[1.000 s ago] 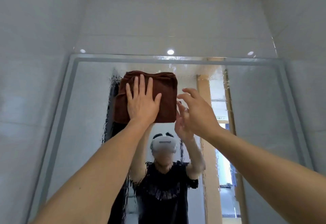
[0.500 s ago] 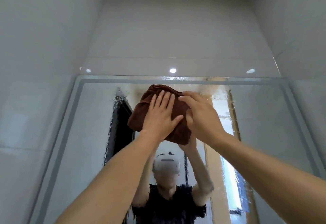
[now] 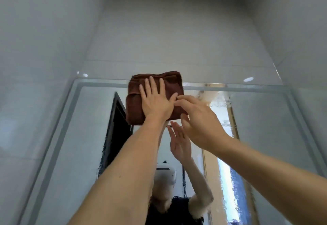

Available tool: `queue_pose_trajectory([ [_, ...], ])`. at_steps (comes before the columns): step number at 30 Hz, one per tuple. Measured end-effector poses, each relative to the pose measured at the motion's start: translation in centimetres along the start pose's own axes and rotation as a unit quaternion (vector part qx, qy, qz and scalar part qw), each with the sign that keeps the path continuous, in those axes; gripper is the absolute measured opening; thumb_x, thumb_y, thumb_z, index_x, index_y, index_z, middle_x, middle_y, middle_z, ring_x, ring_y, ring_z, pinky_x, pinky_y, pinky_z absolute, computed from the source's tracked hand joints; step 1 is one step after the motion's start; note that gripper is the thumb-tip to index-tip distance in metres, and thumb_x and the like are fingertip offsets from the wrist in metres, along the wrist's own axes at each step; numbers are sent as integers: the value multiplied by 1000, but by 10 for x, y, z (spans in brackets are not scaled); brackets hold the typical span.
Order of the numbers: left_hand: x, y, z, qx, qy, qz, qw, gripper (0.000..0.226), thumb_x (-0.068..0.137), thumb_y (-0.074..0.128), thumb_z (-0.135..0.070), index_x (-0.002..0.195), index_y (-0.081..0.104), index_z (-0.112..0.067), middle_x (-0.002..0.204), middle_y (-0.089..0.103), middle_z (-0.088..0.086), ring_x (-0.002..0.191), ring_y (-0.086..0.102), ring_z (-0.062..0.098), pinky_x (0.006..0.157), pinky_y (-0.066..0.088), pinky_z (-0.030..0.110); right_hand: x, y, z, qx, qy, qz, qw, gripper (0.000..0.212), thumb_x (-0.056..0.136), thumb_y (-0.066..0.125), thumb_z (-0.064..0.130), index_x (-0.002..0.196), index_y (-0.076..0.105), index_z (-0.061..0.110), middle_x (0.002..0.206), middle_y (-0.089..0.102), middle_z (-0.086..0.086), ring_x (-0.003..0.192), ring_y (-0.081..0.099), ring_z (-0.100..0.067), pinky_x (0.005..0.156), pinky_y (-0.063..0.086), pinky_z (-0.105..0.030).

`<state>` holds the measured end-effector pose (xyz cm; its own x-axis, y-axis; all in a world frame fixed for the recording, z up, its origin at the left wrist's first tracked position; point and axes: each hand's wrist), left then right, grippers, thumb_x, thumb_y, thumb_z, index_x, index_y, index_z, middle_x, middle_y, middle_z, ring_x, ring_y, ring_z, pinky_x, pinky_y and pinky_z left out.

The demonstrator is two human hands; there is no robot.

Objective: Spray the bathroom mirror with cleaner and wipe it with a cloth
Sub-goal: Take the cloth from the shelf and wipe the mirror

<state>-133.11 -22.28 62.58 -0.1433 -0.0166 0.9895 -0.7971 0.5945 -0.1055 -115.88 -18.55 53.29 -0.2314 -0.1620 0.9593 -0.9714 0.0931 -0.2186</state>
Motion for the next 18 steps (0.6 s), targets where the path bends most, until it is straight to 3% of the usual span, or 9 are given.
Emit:
queue_pose_trajectory([
  [4, -13, 8, -24, 48, 192, 22, 980, 72, 101, 18, -55, 160, -5, -21, 166, -9, 15, 154, -11, 28, 124, -6, 49, 3, 16, 13, 41, -9, -25, 999, 49, 97, 50, 4, 146, 48, 7, 155, 43, -7, 143, 39, -25, 116, 34, -39],
  [7, -4, 0, 24, 26, 238, 24, 971, 76, 91, 4, -58, 160, 1, -26, 168, -4, 7, 155, -6, 21, 125, -4, 46, 6, 29, 27, 68, 10, -25, 997, 43, 100, 46, 10, 143, 52, 13, 152, 46, -1, 138, 43, -17, 106, 31, -17],
  [10, 12, -9, 94, 4, 160, -5, 987, 80, 90, 5, -69, 159, 11, -31, 168, 6, 3, 155, 2, 19, 125, 1, 45, 6, 39, 36, 79, 4, -44, 996, 37, 103, 45, 20, 139, 55, 25, 146, 49, 9, 128, 47, -8, 92, 27, -6],
  [14, 29, -11, 185, 17, -12, -27, 999, 76, 95, 16, -70, 159, 15, -28, 168, 10, 7, 155, 5, 23, 125, 2, 47, 2, 49, 44, 79, -17, -14, 997, 42, 105, 42, 28, 147, 46, 31, 156, 39, 11, 140, 39, -10, 108, 29, -20],
  [18, 23, -6, 177, -5, -156, -25, 987, 80, 95, 19, -69, 159, 15, -21, 166, 11, 14, 154, 6, 31, 122, 2, 56, -3, 42, 40, 70, -32, -4, 997, 45, 105, 40, 28, 150, 40, 34, 159, 34, 13, 144, 35, -9, 113, 31, -27],
])
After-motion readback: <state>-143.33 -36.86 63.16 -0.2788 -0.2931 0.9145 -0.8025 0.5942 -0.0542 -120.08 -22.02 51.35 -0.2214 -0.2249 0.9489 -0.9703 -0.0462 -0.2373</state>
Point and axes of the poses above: each hand's wrist, its own x-axis towards the middle knuckle, its own y-axis out of the palm, z = x × y
